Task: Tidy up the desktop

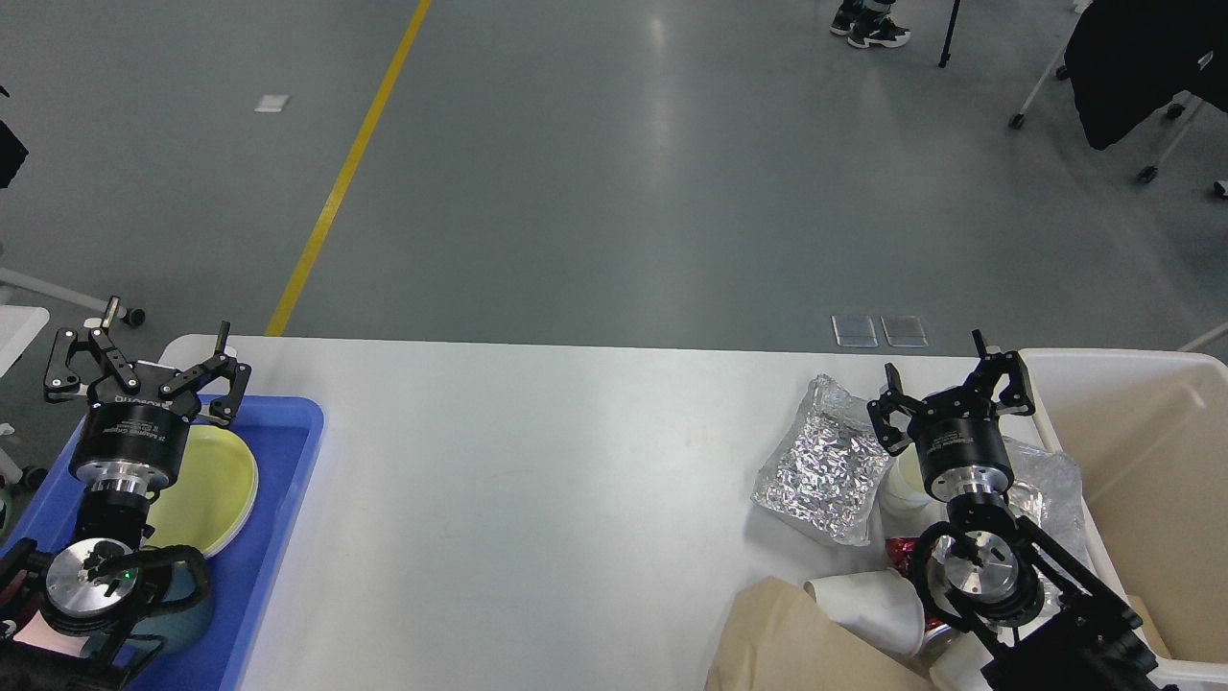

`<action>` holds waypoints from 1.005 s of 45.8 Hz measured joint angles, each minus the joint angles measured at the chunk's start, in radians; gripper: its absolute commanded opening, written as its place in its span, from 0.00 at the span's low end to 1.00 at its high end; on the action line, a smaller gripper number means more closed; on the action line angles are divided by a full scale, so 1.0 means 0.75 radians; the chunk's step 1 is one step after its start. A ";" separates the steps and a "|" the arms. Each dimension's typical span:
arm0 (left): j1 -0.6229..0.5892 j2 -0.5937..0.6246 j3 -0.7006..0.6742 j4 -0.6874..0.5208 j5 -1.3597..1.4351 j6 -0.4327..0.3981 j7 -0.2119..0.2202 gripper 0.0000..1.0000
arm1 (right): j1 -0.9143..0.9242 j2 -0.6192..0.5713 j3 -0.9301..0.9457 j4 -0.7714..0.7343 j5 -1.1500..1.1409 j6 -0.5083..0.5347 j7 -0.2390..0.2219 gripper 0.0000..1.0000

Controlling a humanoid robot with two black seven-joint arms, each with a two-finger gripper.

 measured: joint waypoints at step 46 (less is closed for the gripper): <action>-0.152 -0.182 0.038 0.281 0.010 -0.001 0.008 0.96 | 0.000 0.000 0.000 0.000 0.000 0.000 0.000 1.00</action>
